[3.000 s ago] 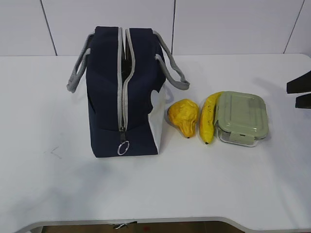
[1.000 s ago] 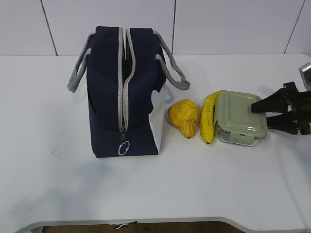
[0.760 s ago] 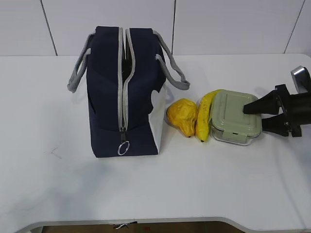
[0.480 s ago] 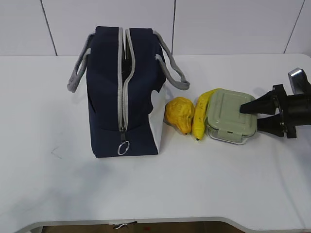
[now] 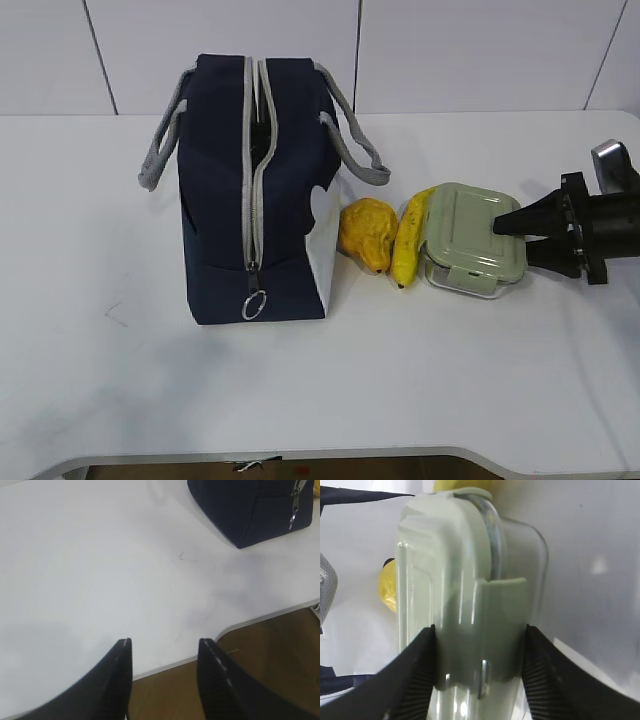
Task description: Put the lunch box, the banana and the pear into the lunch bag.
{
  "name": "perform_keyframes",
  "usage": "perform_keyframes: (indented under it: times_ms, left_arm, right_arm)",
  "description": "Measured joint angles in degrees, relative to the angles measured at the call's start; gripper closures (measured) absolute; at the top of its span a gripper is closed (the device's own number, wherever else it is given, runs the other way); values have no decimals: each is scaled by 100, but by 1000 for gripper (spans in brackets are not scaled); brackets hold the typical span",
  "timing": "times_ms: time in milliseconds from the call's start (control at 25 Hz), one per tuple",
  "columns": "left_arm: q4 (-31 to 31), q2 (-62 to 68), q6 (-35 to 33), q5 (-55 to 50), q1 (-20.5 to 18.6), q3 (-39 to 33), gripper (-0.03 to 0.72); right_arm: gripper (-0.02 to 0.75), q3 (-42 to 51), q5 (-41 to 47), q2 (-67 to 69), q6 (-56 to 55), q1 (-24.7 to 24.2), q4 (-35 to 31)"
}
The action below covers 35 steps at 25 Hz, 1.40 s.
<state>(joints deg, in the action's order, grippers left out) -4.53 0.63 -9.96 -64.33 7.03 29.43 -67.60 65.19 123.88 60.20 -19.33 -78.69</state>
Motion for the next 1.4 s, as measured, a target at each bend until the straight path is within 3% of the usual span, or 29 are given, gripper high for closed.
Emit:
perform_keyframes:
  times_ms: [1080, 1400]
  left_arm:
    - [0, 0, 0, 0, 0, 0, 362]
    - [0, 0, 0, 0, 0, 0, 362]
  right_arm:
    - [349, 0, 100, 39, 34, 0, -94]
    - [349, -83, 29, -187, -127, 0, 494]
